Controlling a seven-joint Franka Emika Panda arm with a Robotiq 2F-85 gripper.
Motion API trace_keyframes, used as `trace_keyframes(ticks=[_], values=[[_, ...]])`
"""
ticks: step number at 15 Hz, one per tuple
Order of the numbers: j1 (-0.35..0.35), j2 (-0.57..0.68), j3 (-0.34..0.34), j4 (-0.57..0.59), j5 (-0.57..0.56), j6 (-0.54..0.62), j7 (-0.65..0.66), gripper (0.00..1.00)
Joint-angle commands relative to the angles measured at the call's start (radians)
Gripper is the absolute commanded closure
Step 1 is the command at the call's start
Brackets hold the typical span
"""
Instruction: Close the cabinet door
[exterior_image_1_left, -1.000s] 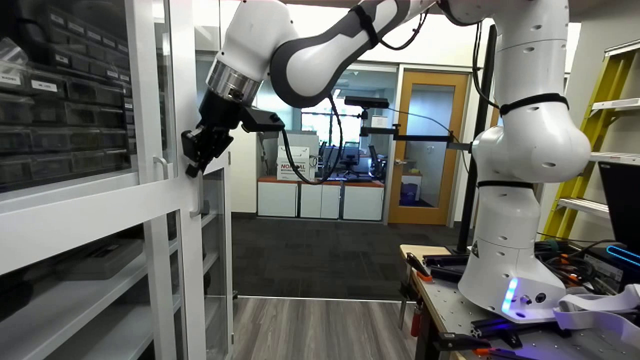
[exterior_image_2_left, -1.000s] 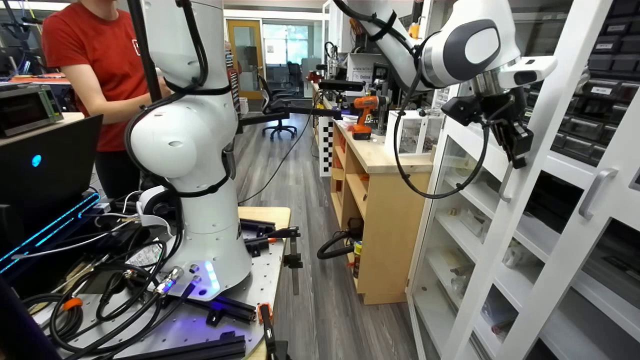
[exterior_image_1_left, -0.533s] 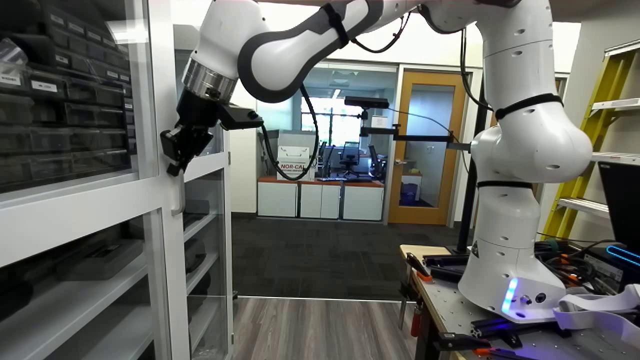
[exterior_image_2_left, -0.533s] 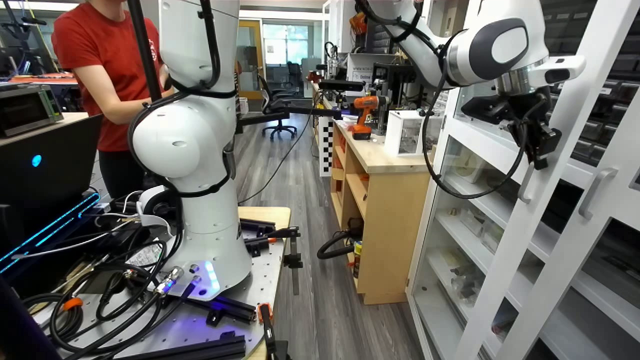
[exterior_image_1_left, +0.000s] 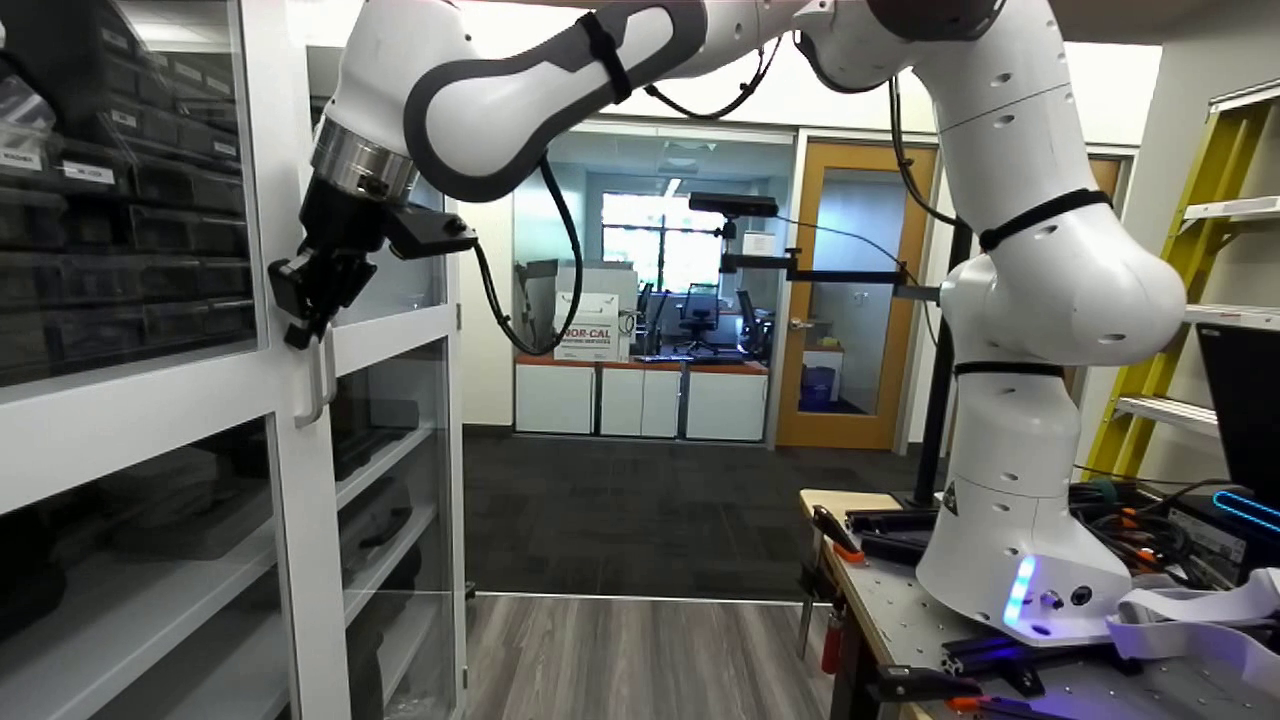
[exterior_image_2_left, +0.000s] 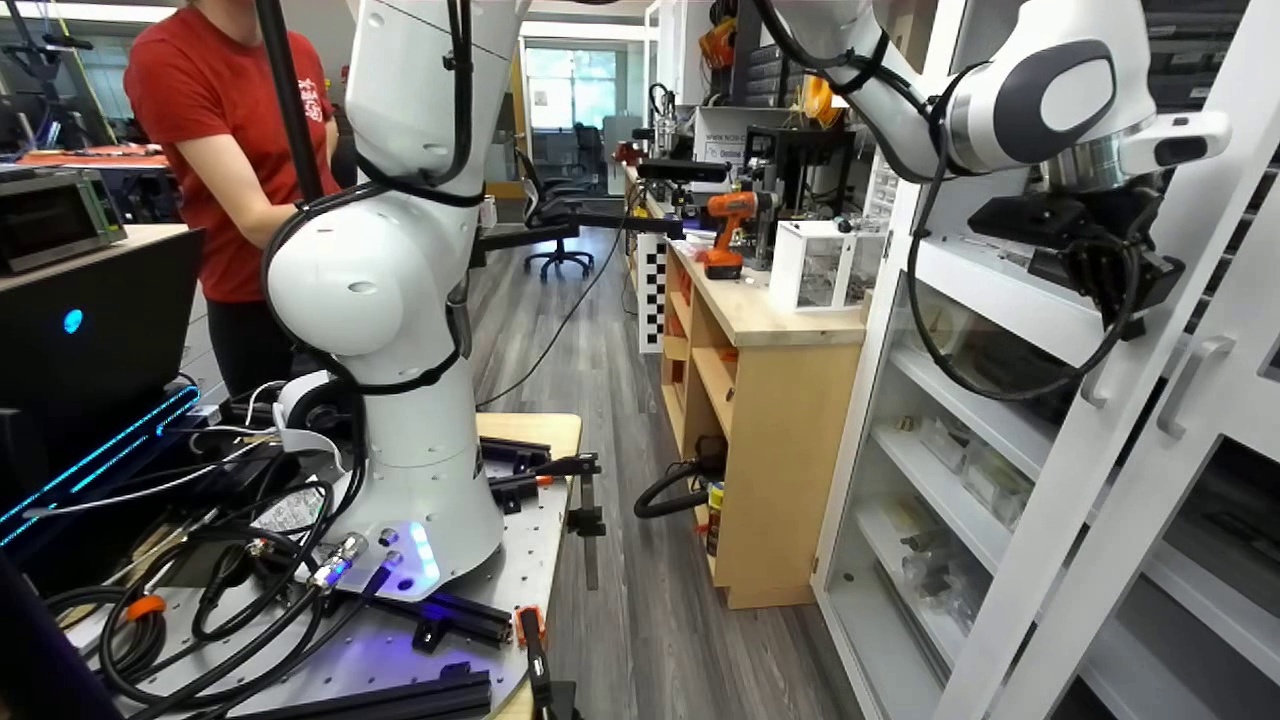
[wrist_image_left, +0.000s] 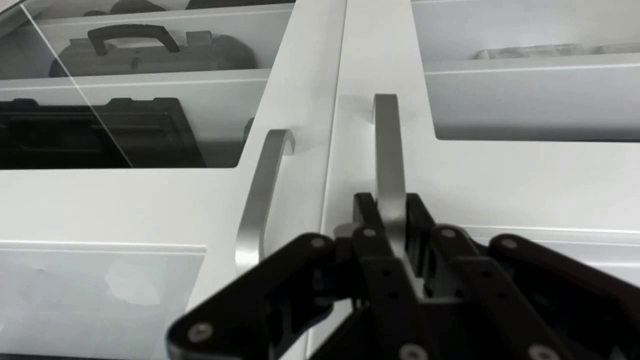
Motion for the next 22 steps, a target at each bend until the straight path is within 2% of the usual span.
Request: trace_keyframes(ticks=[1,7,8,9,11,19,22], values=[[0.049,0.082,-0.007,0.134,0.037,-0.041,-0.073,0.96],[0.060,0.128,-0.012,0.222,0.041,-0.105,-0.099,0.96],[0.060,0.129,-0.011,0.230,0.047,-0.130,-0.099,0.88],[0.063,0.128,-0.014,0.231,0.038,-0.145,-0.103,0.59],[0.071,0.123,-0.017,0.233,0.025,-0.186,-0.119,0.55],[0.088,0.087,-0.027,0.192,0.008,-0.250,-0.173,0.02],[0.095,0.075,-0.035,0.177,-0.003,-0.263,-0.166,0.00]])
